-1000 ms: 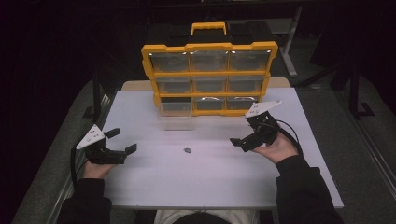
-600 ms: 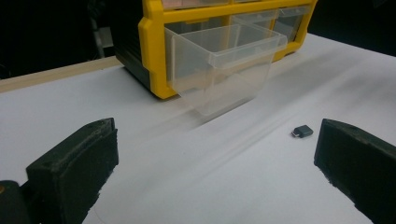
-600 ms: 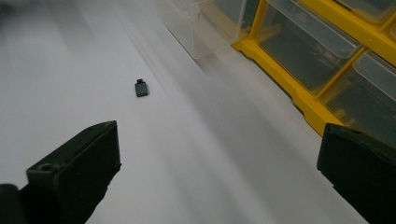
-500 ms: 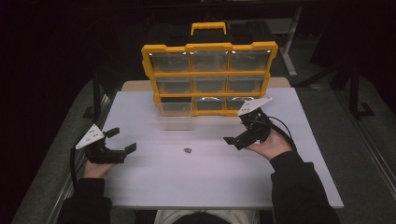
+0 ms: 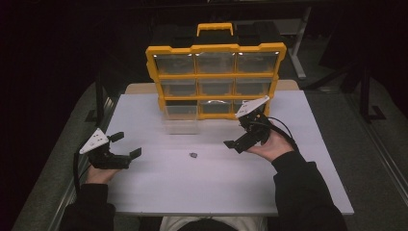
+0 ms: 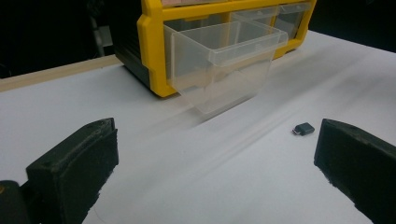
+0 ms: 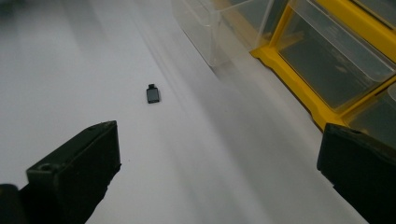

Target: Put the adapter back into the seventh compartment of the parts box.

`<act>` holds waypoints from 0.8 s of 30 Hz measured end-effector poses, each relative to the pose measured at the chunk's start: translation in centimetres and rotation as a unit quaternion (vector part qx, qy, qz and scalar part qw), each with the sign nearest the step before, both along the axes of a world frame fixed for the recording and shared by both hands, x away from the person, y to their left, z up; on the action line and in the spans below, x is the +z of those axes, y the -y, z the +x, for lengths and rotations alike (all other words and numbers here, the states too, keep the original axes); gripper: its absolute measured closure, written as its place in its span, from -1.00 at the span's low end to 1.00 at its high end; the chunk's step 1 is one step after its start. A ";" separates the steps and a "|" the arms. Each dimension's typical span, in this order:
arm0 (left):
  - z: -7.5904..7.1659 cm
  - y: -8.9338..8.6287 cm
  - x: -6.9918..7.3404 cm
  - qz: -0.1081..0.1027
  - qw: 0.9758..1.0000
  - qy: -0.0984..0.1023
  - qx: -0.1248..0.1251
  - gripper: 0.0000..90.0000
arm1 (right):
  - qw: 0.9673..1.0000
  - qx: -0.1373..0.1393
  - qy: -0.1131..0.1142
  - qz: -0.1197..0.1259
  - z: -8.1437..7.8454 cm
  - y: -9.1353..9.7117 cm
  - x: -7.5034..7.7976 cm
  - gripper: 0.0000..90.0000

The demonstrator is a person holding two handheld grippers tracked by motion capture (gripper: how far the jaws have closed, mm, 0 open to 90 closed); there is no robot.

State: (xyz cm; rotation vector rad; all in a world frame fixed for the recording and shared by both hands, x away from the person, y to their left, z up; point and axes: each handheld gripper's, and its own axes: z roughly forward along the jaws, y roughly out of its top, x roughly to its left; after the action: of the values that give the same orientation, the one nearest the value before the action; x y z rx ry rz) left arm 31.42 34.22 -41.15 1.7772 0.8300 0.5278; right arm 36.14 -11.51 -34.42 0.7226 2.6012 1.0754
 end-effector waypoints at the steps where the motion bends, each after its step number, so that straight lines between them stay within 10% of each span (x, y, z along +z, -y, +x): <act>1: 0.0 0.0 0.0 0.000 1.000 0.000 -0.001 -1.00 | 1.000 0.005 -0.001 -0.003 0.1 -0.4 0.0 -1.00; 24: 0.0 0.0 0.0 -0.002 1.000 -0.003 -0.005 -1.00 | 0.999 0.044 -0.011 -0.019 0.8 -3.8 -0.2 -1.00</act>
State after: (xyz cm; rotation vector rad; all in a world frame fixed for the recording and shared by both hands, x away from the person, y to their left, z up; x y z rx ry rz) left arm 31.44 34.21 -41.17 1.7780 0.8253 0.5145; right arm 36.98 -7.67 -34.63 0.6198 2.6864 1.0449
